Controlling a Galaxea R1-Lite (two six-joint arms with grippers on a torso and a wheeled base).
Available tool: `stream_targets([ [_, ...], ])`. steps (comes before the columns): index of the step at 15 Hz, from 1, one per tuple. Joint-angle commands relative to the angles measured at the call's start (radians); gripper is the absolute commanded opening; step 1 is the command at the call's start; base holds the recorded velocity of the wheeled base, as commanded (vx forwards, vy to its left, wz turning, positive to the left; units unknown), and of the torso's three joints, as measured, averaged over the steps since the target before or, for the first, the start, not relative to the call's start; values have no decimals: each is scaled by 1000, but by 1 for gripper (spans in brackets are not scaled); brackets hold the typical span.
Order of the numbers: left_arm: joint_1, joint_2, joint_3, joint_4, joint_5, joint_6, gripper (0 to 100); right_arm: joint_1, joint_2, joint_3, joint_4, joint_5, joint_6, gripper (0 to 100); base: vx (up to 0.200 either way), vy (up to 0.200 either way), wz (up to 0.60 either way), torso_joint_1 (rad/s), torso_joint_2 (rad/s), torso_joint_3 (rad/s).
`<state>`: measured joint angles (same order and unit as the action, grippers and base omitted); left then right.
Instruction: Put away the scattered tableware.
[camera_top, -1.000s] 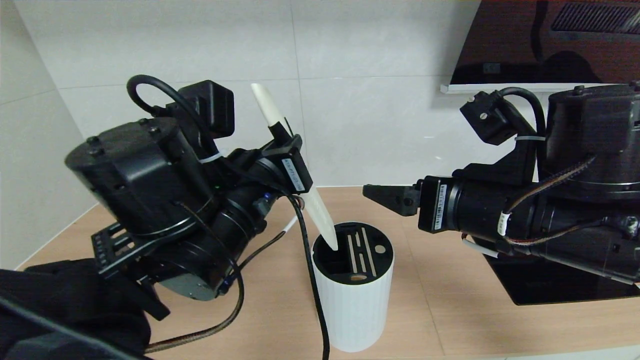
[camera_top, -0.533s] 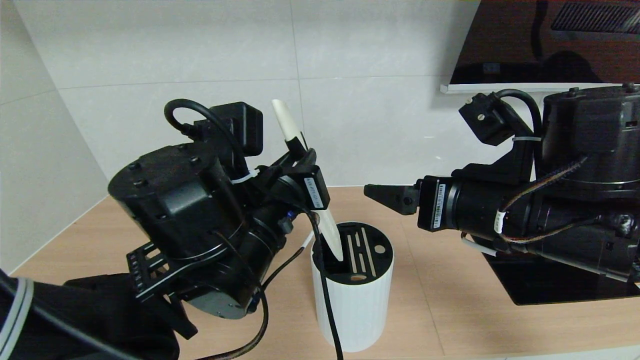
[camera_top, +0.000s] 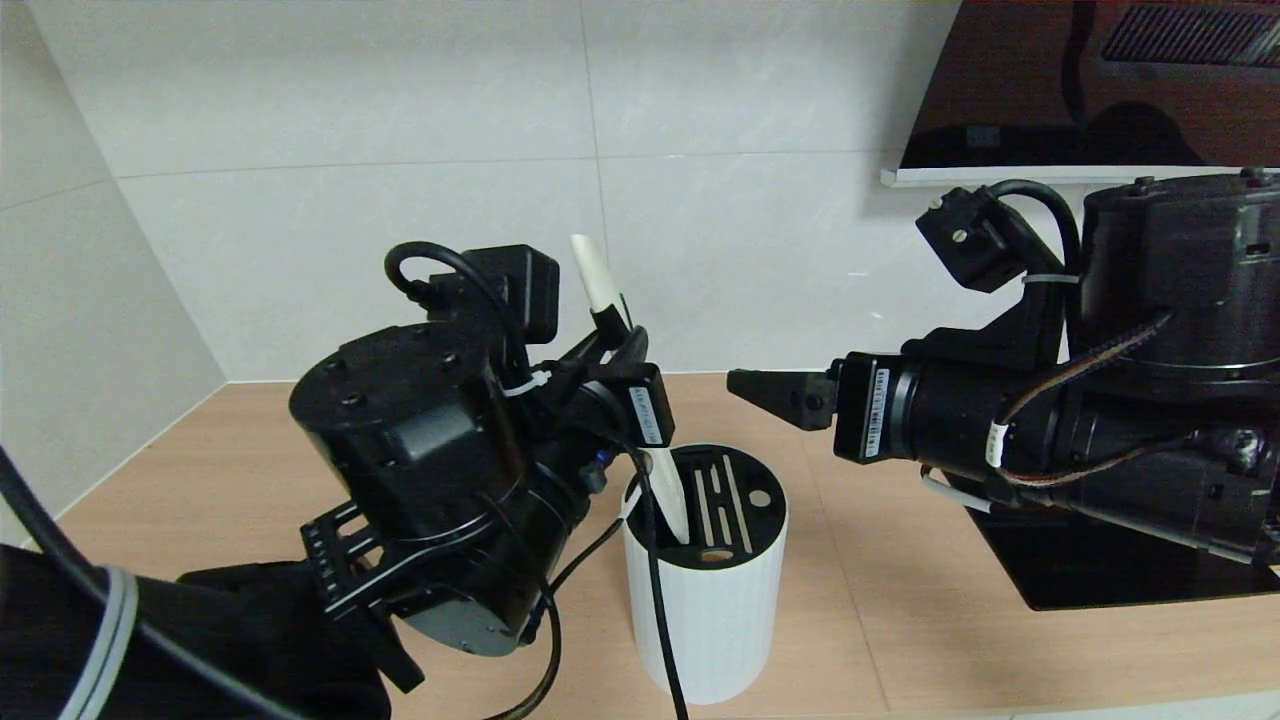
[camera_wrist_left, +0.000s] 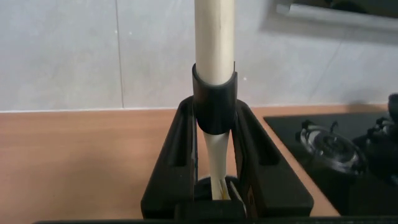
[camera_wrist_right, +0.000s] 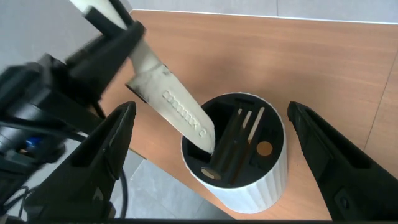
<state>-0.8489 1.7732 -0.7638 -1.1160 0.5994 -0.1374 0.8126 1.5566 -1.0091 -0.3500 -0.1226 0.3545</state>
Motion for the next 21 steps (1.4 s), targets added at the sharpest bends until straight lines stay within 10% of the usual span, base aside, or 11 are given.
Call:
stream_targets([
  [1,-5,23,6,-2,0,-2,0,0,2,0,-1,0,0,100,0,0,0,0,0,0],
  [21,-56,281,51,-226,79,-2,0,0,0,0,0,0,0,100,0,0,0,0,0,0],
])
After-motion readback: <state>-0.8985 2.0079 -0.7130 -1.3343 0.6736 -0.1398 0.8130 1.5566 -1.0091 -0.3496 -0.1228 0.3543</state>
